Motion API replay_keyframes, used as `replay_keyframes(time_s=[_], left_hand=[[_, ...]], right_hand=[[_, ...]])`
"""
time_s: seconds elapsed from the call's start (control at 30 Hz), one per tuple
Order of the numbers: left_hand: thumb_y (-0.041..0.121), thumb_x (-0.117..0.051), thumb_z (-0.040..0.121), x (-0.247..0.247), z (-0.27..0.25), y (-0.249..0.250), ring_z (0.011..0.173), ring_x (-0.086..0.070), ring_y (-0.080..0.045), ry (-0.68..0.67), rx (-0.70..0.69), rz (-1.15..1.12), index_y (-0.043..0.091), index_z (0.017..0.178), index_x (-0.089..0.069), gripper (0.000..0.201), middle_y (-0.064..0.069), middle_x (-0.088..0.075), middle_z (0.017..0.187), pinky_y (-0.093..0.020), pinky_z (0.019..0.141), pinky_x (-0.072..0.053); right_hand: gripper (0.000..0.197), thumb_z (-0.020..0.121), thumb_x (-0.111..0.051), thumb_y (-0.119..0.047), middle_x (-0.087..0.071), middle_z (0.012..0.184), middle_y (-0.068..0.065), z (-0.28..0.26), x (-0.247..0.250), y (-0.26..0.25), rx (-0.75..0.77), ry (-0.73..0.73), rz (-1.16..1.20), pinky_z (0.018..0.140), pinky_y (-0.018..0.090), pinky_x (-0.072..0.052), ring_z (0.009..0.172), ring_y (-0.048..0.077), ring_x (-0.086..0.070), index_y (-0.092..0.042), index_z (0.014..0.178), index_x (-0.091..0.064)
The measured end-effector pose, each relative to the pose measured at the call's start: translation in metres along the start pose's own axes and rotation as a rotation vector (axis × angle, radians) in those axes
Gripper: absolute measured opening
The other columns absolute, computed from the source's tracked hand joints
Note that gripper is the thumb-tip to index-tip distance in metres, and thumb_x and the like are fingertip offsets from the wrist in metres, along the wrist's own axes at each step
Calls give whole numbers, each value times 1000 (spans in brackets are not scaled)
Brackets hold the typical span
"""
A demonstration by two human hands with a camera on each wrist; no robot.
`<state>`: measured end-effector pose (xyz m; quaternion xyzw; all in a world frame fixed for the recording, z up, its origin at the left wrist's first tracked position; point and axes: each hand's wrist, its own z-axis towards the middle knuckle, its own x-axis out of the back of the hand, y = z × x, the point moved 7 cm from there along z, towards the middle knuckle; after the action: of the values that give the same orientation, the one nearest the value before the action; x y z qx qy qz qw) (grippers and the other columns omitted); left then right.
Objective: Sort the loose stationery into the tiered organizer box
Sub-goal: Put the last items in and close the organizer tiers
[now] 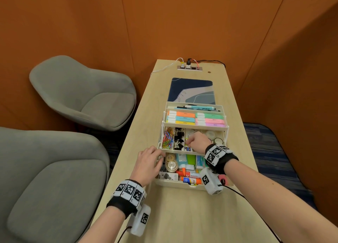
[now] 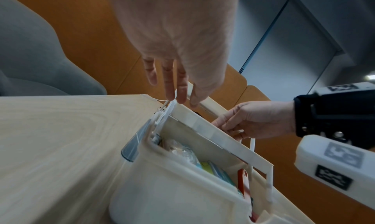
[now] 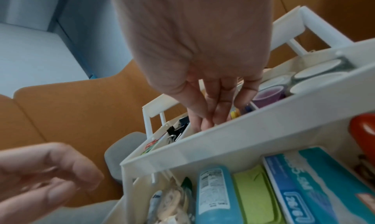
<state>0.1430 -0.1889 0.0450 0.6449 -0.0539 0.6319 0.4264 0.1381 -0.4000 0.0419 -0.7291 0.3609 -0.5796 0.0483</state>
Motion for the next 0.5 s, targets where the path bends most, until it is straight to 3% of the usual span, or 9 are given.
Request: replay_keyframes(time_s=[0.1,0.2,0.5], left_hand=[[23,-52,94,4,1,-1,97,-52,-9,24,9,4,27,102,-63,14,12,-55,99,-28,87,-34],[23,-52,94,7,2,-1,96,-52,-8,27,16,-4,26,102,-63,14,12,-56,98,-27,87,-33],[20,-54,92,12,-4,-12,93,-55,-12,48,18,12,25,99,-64,13,13,-54,92,-29,81,-33]], right_hand=[[35,84,-47,-2,-63,116,4,-3,8,-2,40,91,-39,94,40,-49,107,25,-59,-19,103,-71],[44,86,-44,-1,-50,127,8,-4,5,-3,103,31,-188,101,43,-41,120,27,-47,-23,120,-63],[43,88,-45,-6,-49,124,6,-16,6,-10,176,75,-382,99,43,-38,117,25,-44,-27,123,-61]])
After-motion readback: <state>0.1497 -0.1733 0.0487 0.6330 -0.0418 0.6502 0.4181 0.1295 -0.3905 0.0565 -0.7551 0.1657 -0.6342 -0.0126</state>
